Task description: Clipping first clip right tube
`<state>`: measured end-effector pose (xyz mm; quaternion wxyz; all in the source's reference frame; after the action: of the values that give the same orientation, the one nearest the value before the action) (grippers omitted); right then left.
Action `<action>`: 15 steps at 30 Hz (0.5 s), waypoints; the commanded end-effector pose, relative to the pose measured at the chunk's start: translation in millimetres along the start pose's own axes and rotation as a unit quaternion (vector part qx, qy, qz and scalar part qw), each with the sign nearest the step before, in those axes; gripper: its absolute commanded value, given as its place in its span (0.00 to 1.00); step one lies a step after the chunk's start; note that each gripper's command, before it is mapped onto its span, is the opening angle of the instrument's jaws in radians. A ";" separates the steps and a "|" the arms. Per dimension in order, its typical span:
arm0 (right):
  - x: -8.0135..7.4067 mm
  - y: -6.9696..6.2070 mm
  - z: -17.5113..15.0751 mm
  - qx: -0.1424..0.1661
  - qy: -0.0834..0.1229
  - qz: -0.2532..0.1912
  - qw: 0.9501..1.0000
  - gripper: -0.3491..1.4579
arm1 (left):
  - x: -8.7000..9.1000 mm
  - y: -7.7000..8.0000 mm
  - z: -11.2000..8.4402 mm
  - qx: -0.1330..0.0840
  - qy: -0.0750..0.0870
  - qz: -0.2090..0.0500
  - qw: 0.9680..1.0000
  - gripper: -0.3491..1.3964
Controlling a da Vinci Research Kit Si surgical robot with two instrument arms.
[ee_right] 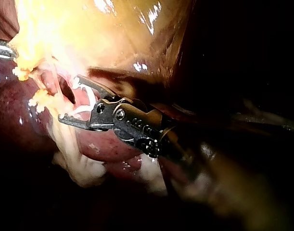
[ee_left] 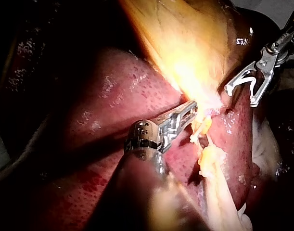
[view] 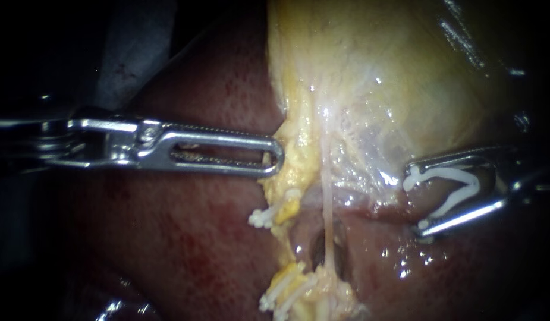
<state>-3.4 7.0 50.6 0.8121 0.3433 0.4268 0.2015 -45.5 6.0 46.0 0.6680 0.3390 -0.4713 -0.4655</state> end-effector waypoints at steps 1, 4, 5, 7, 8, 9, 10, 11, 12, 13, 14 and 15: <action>0.0 0.0 0.0 0.000 0.000 0.000 1.000 0.52 | 0.0 0.0 0.0 0.000 0.000 0.000 1.000 0.00; 0.0 0.0 0.0 0.001 -0.001 0.000 1.000 0.52 | 0.0 -0.1 -0.2 0.001 0.000 0.000 1.000 0.00; 0.0 0.0 0.0 0.001 -0.001 0.000 1.000 0.52 | -0.1 -0.1 -0.4 0.001 0.001 0.000 1.000 0.00; -0.1 -0.1 0.1 0.003 -0.001 0.000 1.000 0.52 | -0.6 -0.4 -0.8 0.004 0.002 -0.002 1.000 0.00; -0.1 -0.1 0.1 0.003 -0.001 0.000 1.000 0.52 | -0.9 -0.5 -1.1 0.003 0.003 -0.003 1.000 0.00; -0.1 -0.1 0.1 0.002 -0.001 0.000 1.000 0.52 | -1.2 -0.5 -1.4 0.002 0.002 -0.004 1.000 0.00; -0.1 -0.1 0.1 0.002 -0.001 -0.001 1.000 0.52 | -1.5 -0.6 -1.8 0.002 -0.001 -0.005 1.000 0.00; -0.1 -0.1 0.2 0.002 -0.001 -0.001 1.000 0.52 | -1.7 -0.7 -2.2 0.001 -0.001 -0.003 1.000 0.00; -0.2 -0.1 0.2 0.002 -0.001 -0.001 1.000 0.52 | -1.9 -0.8 -2.5 0.000 -0.003 -0.003 1.000 0.00; -0.2 -0.1 0.2 0.002 -0.001 -0.001 1.000 0.52 | -2.1 -0.8 -2.8 0.000 -0.005 -0.004 1.000 0.00; -0.2 -0.2 0.2 0.002 -0.001 -0.001 1.000 0.52 | -2.2 -0.9 -3.1 0.000 -0.005 -0.005 1.000 0.00; -0.2 -0.2 0.2 0.002 -0.001 -0.001 1.000 0.52 | -2.3 -0.9 -3.3 0.000 -0.005 -0.005 1.000 0.00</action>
<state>-3.3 6.7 50.6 0.8119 0.3450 0.4267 0.1995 -42.7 7.9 43.3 0.6631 0.3387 -0.4733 -0.4707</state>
